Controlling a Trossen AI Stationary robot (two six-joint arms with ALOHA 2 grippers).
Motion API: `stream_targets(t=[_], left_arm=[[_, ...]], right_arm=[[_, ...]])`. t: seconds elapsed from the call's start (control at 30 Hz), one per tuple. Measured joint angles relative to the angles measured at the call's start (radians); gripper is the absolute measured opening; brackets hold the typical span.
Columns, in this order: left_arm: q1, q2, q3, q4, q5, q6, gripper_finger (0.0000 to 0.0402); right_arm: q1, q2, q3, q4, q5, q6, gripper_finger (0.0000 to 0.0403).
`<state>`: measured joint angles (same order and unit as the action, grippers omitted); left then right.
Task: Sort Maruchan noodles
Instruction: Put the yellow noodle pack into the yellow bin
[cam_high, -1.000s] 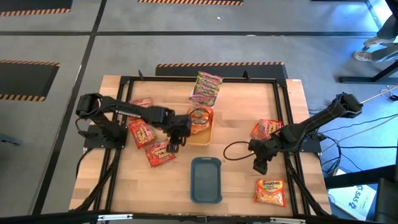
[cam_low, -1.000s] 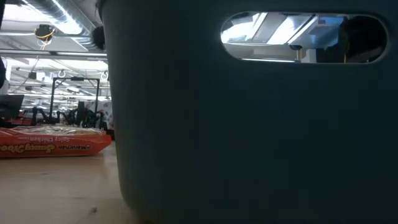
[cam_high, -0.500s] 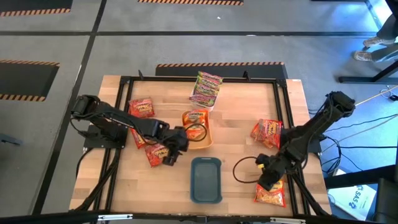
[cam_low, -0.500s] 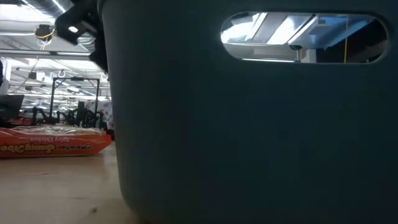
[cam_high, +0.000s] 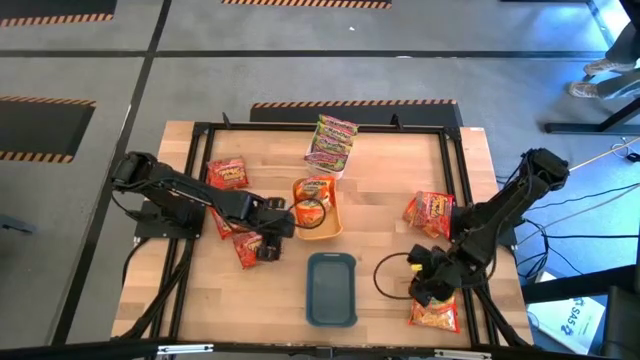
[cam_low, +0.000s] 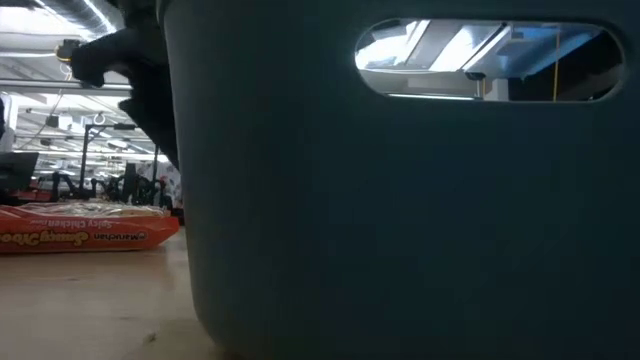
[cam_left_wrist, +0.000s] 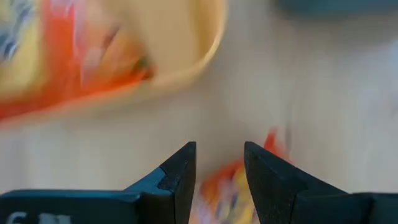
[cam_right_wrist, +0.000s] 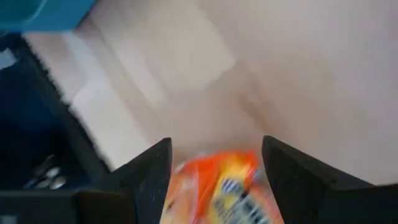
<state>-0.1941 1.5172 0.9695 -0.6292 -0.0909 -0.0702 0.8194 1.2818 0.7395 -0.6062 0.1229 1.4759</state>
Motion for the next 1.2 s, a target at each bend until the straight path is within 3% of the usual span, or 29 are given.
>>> stream_targets(t=[0.13,0.27,0.43,0.57,0.9,1.2], left_arm=[[0.017,-0.064,-0.032,-0.025,-0.088,-0.005,0.0131],[0.074,-0.106,-0.172,0.176,-0.072,0.050,0.0131],[0.171,-0.120,-0.306,0.394,-0.075,0.076,0.0131],[0.219,-0.116,-0.373,0.589,-0.036,0.119,0.0131],[0.281,-0.018,-0.430,0.939,0.009,0.152,0.0131],[0.346,0.015,-0.428,0.992,-0.021,0.144,0.0131]], right_arm=[[-0.141,0.010,0.000,0.010,0.110,-0.249,0.0234],[-0.329,0.013,0.000,0.022,0.191,-0.531,0.0234],[-0.567,0.021,0.000,0.129,0.140,-0.897,0.0234],[-0.713,0.070,-0.001,0.224,0.067,-1.095,0.0234],[-0.843,0.263,-0.002,0.504,0.000,-1.331,0.0234],[-0.853,0.324,-0.002,0.606,-0.002,-1.353,0.0234]])
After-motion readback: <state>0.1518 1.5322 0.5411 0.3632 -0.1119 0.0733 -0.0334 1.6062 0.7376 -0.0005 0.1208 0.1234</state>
